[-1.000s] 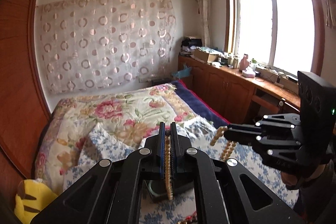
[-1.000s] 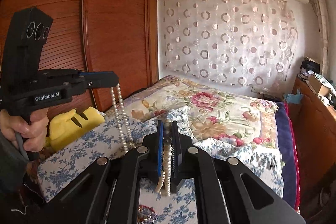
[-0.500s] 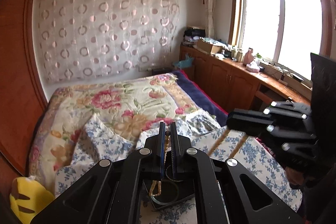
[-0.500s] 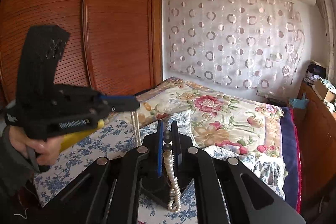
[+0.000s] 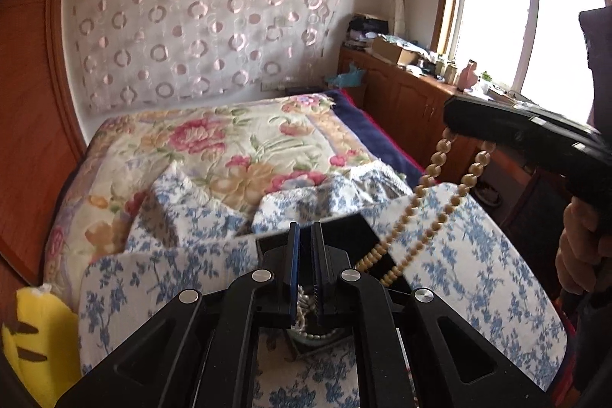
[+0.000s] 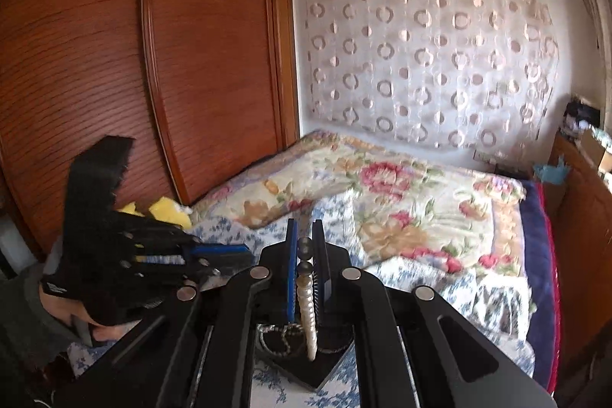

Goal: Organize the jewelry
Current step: 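Carry both pearl strands over the black box and open both tools to drop them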

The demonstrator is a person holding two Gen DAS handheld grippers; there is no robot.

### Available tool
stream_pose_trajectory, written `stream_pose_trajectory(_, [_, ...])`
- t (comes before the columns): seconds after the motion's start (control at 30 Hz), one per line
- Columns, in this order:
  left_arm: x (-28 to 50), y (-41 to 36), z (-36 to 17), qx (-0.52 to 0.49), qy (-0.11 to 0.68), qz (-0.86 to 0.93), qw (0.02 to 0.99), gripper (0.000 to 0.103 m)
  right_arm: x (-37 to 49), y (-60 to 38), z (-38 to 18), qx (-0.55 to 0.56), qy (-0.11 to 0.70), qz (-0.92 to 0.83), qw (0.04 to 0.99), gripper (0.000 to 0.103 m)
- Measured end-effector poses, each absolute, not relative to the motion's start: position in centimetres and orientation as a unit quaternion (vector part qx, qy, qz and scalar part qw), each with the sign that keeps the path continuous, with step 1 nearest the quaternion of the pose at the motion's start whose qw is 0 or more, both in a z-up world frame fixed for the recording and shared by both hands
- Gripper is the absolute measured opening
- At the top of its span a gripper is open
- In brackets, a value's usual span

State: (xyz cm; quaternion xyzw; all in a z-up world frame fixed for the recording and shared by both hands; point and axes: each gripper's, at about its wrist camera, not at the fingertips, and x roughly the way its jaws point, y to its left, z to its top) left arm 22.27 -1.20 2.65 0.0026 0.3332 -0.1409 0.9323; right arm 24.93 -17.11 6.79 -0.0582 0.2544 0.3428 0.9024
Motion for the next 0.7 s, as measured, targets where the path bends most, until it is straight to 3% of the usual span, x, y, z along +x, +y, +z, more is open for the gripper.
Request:
stream_pose_trajectory(0.33, [18.8,-0.4,0.1,0.003,0.343,-0.137,0.929,0.006,25.4,-15.9,0.1,-0.069,0.324,0.321,0.887,0.009])
stream_pose_trajectory(0.7, [15.2,-0.4,-1.3,0.008,0.346,-0.137,0.928,0.007,22.1,-17.1,-0.9,-0.056,0.320,0.307,0.895,0.009])
